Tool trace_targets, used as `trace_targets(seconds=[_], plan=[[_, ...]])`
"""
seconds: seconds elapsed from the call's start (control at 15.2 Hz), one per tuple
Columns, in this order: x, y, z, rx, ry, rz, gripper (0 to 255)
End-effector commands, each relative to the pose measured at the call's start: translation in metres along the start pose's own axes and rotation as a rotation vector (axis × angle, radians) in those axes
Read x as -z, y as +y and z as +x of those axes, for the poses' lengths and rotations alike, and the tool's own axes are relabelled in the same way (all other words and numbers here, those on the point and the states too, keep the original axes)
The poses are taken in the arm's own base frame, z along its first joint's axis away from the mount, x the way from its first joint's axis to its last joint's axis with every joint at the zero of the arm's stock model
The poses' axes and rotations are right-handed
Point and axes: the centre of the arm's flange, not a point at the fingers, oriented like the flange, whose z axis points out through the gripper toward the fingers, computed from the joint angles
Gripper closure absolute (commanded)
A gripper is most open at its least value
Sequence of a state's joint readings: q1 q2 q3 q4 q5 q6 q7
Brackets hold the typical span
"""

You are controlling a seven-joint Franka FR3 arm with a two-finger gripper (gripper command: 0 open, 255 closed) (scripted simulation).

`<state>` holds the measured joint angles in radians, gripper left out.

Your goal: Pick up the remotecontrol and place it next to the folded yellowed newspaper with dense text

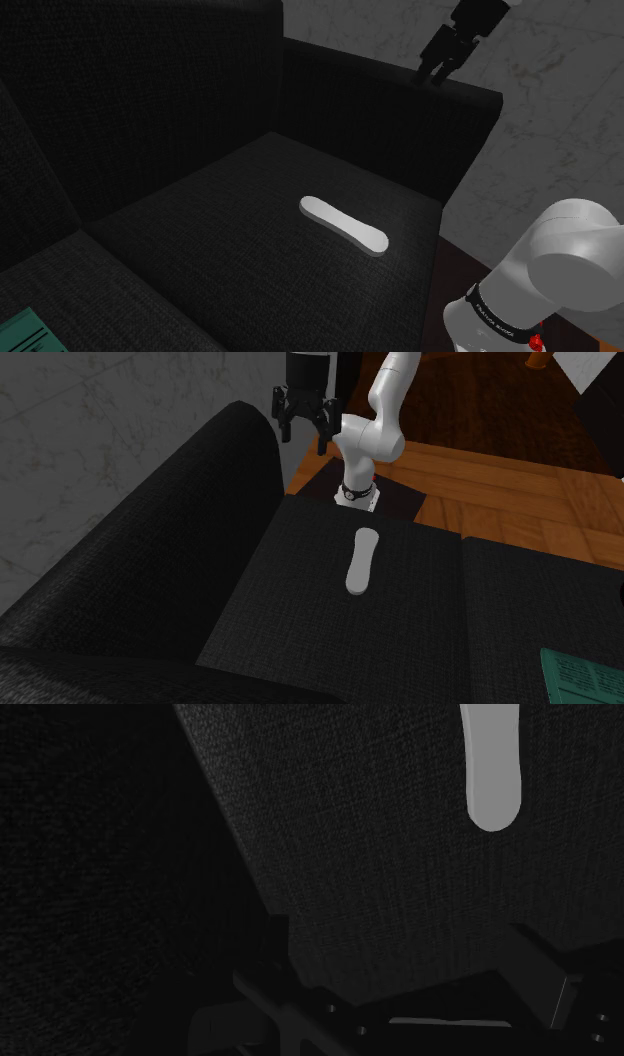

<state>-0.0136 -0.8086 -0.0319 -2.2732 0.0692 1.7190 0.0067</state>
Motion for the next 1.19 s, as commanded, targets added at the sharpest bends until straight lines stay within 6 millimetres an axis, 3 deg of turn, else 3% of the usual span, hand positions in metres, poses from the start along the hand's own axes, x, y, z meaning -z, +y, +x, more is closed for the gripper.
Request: trace_targets(seconds=[0.0, 0.53, 1.12], plan=[[0.0, 0.0, 0.0, 0.0, 0.0, 0.0, 0], [-0.087, -0.062, -0.007, 0.101, -0.072, -0.019, 0], [-0.184, -0.128, -0.029, 0.215, -0.154, -0.041, 0]])
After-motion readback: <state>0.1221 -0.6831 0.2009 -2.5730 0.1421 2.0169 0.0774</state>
